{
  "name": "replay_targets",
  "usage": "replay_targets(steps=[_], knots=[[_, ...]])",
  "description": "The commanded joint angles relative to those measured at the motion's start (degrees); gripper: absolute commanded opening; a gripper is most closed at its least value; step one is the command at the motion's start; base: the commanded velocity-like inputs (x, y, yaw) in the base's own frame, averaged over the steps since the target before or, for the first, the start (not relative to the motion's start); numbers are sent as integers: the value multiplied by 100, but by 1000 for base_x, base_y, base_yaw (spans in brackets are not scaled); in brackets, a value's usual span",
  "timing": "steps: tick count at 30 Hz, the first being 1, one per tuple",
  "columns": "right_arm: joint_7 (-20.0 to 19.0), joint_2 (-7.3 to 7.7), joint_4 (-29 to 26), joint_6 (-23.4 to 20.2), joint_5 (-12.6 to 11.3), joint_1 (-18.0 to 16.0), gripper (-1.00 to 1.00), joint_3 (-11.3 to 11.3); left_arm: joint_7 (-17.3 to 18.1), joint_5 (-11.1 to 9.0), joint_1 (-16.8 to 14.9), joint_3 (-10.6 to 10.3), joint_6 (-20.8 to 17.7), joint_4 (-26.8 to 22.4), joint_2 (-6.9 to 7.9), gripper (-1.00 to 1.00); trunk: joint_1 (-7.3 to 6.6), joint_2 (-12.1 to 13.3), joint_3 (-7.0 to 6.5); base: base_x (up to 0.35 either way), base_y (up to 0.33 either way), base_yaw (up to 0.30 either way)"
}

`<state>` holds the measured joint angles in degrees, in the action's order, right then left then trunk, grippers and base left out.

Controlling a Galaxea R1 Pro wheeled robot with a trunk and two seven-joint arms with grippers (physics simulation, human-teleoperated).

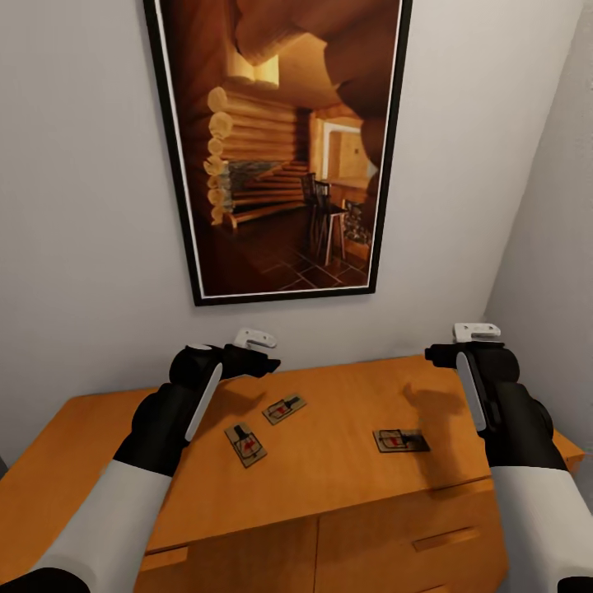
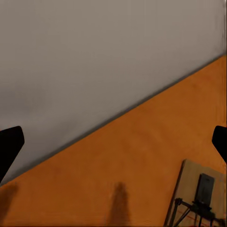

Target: Take the four mousetraps from the cabinet in the bathroom and place them on the bathroom floor. Make sure all four end up on the same floor surface, and ensure that at least two of them are either under or directly next to the same bathroom sink.

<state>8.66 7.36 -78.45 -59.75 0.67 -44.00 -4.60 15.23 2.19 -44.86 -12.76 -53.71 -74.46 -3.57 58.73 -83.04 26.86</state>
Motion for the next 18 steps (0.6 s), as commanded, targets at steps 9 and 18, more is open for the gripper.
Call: replay_targets(steps=[9, 18], knots=[[5, 3, -4, -25, 4, -4, 100, 1, 18, 26, -5, 2, -21, 1, -10, 100, 0, -4, 7, 1, -242, 0], [4, 3, -4, -25, -2, -4, 100, 3, 15, 27, -5, 2, -19, 1, -12, 100, 0, -4, 7, 0, -258, 0]])
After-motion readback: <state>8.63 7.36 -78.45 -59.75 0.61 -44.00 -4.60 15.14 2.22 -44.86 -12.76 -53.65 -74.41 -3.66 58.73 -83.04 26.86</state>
